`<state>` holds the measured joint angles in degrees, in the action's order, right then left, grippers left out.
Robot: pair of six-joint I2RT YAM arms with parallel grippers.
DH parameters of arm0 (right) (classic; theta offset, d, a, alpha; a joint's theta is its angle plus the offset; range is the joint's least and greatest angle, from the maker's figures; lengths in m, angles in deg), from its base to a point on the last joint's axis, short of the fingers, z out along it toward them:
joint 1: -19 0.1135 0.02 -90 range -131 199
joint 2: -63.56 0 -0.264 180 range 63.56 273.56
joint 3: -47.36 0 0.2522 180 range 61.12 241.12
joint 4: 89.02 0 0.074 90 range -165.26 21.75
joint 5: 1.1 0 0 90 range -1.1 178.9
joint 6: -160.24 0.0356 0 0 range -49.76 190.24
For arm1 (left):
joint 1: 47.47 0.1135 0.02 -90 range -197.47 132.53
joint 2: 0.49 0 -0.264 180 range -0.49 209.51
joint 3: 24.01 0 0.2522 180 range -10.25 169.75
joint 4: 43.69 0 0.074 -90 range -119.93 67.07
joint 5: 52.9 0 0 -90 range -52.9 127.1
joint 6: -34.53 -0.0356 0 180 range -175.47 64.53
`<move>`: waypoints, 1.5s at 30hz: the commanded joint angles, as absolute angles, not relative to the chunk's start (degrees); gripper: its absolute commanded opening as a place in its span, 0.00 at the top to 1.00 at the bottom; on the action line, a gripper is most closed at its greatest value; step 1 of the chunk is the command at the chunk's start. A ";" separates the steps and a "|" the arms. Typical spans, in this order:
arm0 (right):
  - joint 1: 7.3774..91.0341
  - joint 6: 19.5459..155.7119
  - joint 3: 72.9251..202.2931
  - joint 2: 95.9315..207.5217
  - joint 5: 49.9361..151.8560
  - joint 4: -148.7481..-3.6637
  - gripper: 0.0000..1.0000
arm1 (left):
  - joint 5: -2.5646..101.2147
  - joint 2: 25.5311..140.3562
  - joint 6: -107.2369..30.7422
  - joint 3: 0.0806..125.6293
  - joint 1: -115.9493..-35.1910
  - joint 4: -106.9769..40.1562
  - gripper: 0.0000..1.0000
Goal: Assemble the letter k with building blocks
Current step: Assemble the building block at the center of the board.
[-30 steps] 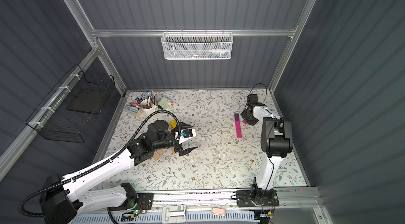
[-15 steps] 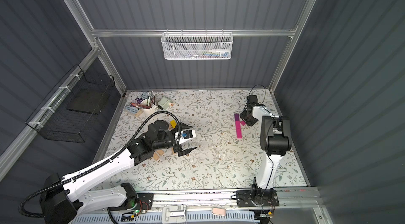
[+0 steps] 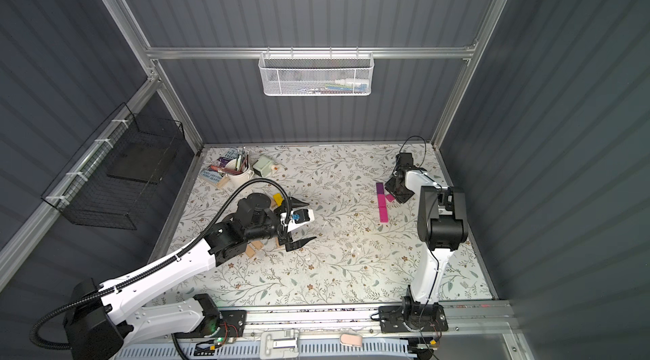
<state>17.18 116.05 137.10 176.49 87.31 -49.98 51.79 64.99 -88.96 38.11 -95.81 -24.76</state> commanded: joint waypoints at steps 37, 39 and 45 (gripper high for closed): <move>16.98 114.37 138.07 178.00 90.20 -50.15 0.61 | 50.85 65.44 -90.10 38.27 -96.07 -23.37 0.00; 17.00 114.37 138.04 177.95 89.93 -50.08 0.60 | 50.88 65.43 -90.10 38.30 -96.06 -23.35 0.00; 16.99 114.23 138.27 177.41 89.31 -49.61 0.55 | 50.78 65.57 -90.02 38.26 -96.07 -23.36 0.00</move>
